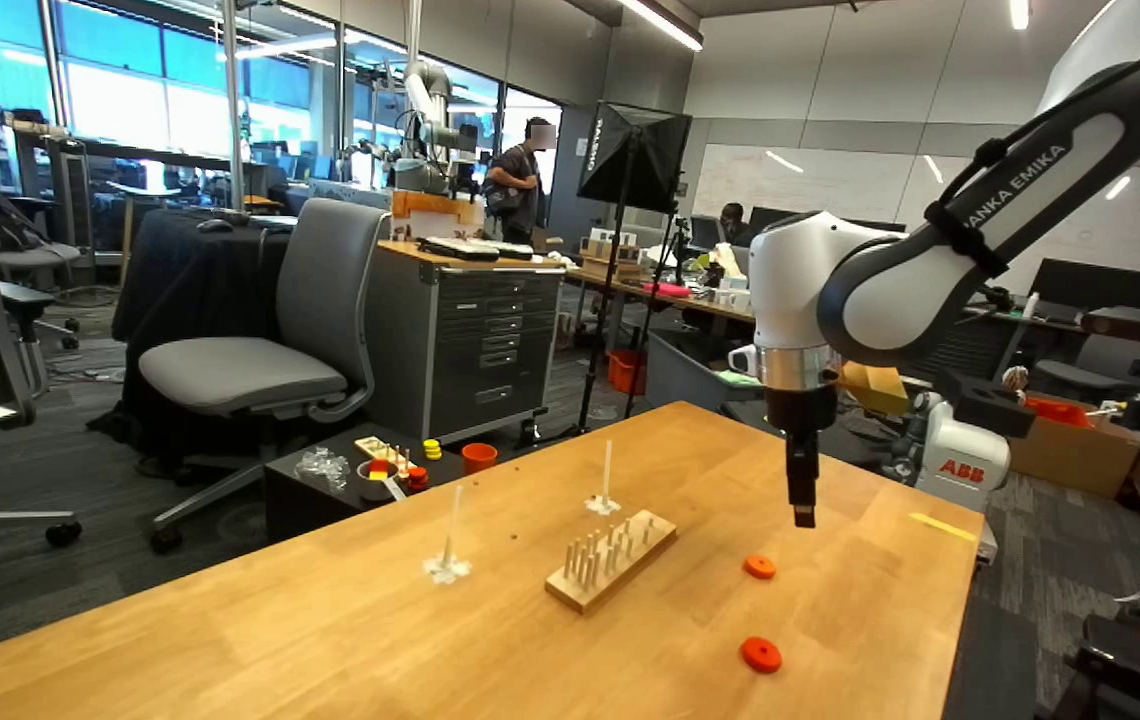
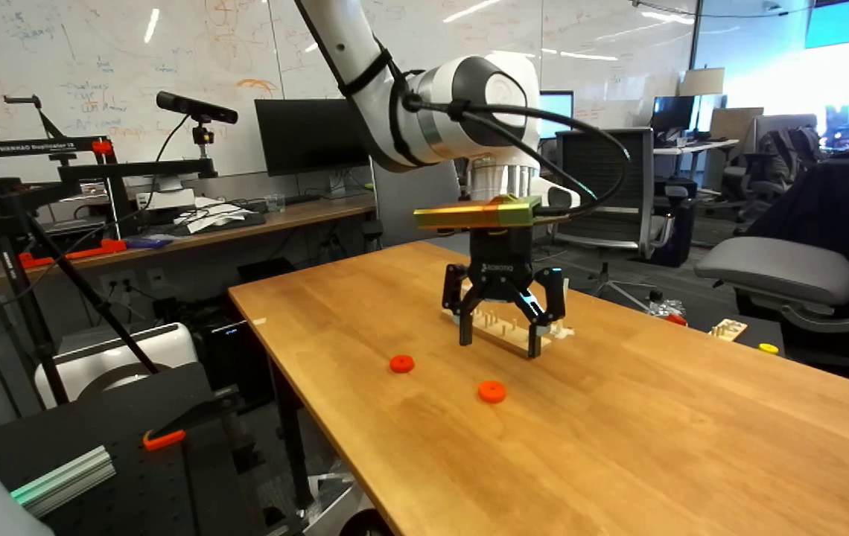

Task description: Put the right orange object on the wooden board

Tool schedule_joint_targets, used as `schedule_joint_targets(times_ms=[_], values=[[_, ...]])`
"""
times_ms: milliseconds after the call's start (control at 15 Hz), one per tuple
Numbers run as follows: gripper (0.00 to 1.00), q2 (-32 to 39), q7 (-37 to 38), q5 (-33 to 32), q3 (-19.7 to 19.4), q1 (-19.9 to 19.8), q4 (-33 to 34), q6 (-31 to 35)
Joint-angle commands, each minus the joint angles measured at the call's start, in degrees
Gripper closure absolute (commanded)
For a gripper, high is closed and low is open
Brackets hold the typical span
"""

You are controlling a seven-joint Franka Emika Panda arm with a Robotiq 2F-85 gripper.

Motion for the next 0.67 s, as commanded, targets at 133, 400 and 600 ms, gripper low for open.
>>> schedule_joint_targets(times_ms=[133,400,600], values=[[0.0,3.7,-1.3,4.0,2.3,0.2,-0.4,7.6],[0.0,6.6,-2.1,6.7,3.2,-0.2,0.8,8.6],[0.0,8.1,-0.3,5.6,1.9,1.0,2.2,7.5]])
